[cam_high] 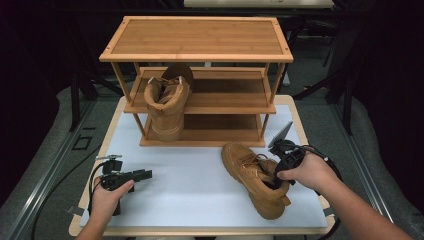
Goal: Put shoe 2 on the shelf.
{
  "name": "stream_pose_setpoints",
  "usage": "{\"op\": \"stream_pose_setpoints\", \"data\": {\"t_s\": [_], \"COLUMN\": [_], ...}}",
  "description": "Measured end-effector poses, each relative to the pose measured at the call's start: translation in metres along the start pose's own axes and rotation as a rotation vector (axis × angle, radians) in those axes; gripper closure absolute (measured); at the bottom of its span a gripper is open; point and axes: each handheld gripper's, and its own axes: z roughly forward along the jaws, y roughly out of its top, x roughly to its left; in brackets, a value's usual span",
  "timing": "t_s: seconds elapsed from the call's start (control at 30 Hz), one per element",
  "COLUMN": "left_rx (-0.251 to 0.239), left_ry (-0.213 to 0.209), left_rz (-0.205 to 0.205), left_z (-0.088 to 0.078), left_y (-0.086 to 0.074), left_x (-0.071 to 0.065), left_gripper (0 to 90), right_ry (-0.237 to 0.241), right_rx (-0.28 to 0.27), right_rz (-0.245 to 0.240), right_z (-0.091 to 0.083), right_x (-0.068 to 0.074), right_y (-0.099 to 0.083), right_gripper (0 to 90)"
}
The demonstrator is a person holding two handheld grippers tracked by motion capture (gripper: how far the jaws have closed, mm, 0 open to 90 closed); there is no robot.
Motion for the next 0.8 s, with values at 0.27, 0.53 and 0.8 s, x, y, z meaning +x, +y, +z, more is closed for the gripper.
{"op": "stream_pose_setpoints", "data": {"t_s": [0.27,0.53,0.8], "left_rx": [0.002,0.0,-0.004], "left_ry": [0.003,0.001,0.002], "left_rz": [0.0,-0.003,-0.002], "left_z": [0.001,0.0,0.0], "left_y": [0.0,0.0,0.0], "left_x": [0.0,0.0,0.001], "left_gripper": [53.0,53.0,53.0], "right_ry": [0.018,0.061,0.301], "right_rx": [-0.009,0.011,-0.03], "right_rz": [0.03,0.066,0.151], "right_z": [-0.006,-0.007,-0.005], "right_x": [-0.001,-0.005,-0.008], "right_y": [0.001,0.003,-0.004], "right_gripper": [68.4,73.8,74.6]}}
